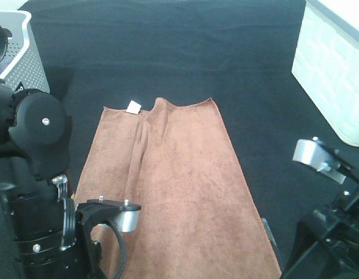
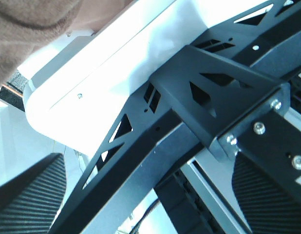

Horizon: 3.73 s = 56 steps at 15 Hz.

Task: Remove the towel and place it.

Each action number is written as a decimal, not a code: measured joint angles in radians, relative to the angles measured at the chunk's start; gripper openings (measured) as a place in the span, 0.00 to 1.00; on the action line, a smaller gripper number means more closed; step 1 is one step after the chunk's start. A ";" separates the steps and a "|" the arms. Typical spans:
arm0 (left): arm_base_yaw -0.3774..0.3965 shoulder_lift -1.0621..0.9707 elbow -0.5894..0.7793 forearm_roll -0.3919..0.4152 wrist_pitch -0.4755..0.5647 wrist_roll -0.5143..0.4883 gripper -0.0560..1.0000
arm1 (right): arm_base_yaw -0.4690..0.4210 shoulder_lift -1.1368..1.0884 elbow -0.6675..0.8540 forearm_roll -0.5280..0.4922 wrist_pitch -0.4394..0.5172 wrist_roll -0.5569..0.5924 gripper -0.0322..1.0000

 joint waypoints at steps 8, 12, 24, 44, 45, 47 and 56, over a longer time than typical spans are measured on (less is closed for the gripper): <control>0.000 -0.108 -0.064 0.072 -0.001 -0.028 0.87 | -0.002 -0.094 -0.108 -0.207 -0.118 0.130 0.75; 0.052 -0.113 -0.200 0.222 -0.010 -0.073 0.87 | -0.002 -0.019 -0.335 -0.334 -0.189 0.179 0.75; 0.537 0.318 -0.717 0.217 -0.175 0.042 0.87 | -0.199 0.529 -0.799 -0.270 -0.223 0.058 0.80; 0.674 0.707 -1.082 -0.020 -0.145 0.221 0.87 | -0.198 1.177 -1.454 -0.069 -0.146 -0.119 0.80; 0.674 0.707 -1.082 -0.025 -0.144 0.221 0.87 | -0.189 1.179 -1.455 -0.069 -0.155 -0.117 0.80; 0.674 0.708 -1.082 -0.027 -0.143 0.221 0.87 | -0.159 1.193 -1.463 -0.051 -0.170 -0.112 0.80; 0.561 0.713 -1.082 -0.037 -0.178 0.204 0.77 | -0.039 1.214 -1.477 -0.079 -0.266 -0.081 0.73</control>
